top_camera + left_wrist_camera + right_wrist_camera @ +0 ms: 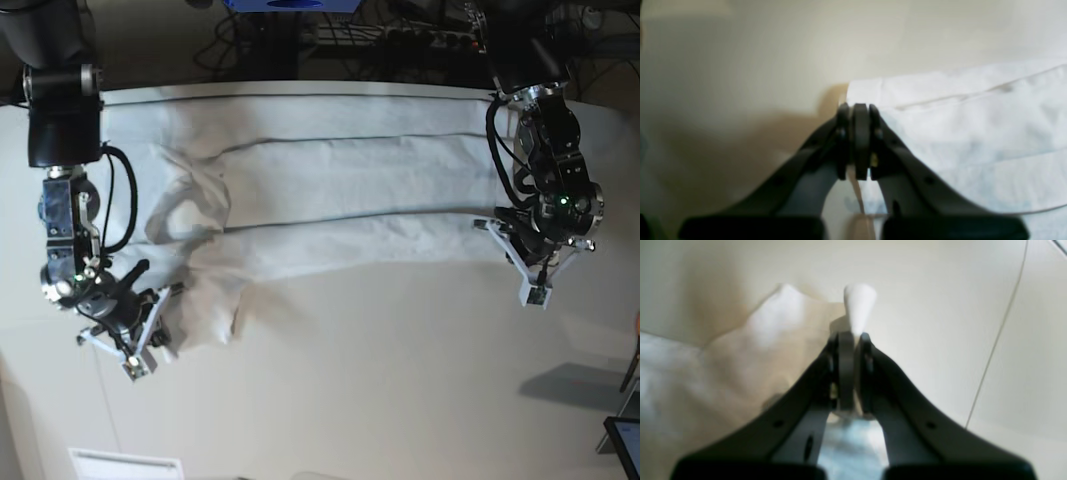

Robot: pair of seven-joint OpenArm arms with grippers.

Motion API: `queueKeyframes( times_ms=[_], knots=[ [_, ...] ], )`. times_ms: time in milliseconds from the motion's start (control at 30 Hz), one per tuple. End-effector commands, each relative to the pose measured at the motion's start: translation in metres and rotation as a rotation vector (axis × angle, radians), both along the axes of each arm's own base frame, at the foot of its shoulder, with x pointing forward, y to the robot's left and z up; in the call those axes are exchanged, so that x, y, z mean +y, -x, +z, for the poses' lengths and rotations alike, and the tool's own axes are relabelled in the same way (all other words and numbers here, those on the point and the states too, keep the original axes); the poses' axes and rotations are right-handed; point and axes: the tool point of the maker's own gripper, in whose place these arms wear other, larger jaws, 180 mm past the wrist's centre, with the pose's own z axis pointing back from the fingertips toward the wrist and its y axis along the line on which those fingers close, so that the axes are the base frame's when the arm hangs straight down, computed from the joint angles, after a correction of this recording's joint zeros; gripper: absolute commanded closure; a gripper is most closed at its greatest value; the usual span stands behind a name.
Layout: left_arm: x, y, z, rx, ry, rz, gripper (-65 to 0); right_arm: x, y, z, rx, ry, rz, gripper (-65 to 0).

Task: Fold the T-shirt properly
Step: 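Carry the held sleeve with the right gripper to the strip's end corner, then grasp the strip's other end with the left gripper, then release both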

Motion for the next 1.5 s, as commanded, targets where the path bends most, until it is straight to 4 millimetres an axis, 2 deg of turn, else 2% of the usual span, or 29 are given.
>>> queueKeyframes(
  times_ms=[0,67,133,267,433,567,733,833,1133,1367,1467],
  knots=[
    [0.005,-0.006,0.013,-0.035,-0.022,-0.001,0.0,-0.004,-0.003,0.019,-0.049,-0.001,-0.003,0.0],
    [0.005,-0.001,0.008,-0.019,-0.021,-0.002,0.0,-0.016,0.011,0.023,-0.045,0.002,-0.045,0.0],
    [0.009,0.001,0.008,-0.011,-0.035,-0.004,0.0,-0.019,0.02,0.03,-0.054,-0.011,-0.075,0.0],
    [0.003,0.003,0.004,0.023,-0.084,-0.074,0.0,-0.032,0.046,0.043,-0.062,0.026,-0.114,0.0],
    [-0.001,0.006,0.019,-0.011,-0.137,-0.126,0.0,-0.035,0.077,0.056,-0.081,0.07,-0.121,0.0],
    [0.003,0.006,0.026,-0.022,-0.166,-0.136,0.0,-0.035,0.1,0.045,-0.032,0.058,-0.157,0.0],
    [-0.007,0.005,0.022,0.016,-0.222,-0.233,0.0,-0.033,0.13,0.018,0.052,0.042,-0.164,0.0],
    [-0.008,0.01,0.017,0.032,-0.225,-0.244,0.0,-0.022,0.146,0.008,0.091,-0.018,-0.149,0.0],
    [-0.017,0.013,0.017,0.055,-0.278,-0.331,0.0,-0.01,0.175,-0.008,0.132,-0.094,-0.133,0.0],
    [-0.017,0.011,0.019,0.059,-0.301,-0.354,0.0,-0.044,0.184,-0.001,0.117,-0.121,-0.192,0.0],
    [-0.013,0.011,0.021,0.062,-0.321,-0.36,0.0,-0.047,0.19,-0.003,0.127,-0.094,-0.159,0.0]
  ],
)
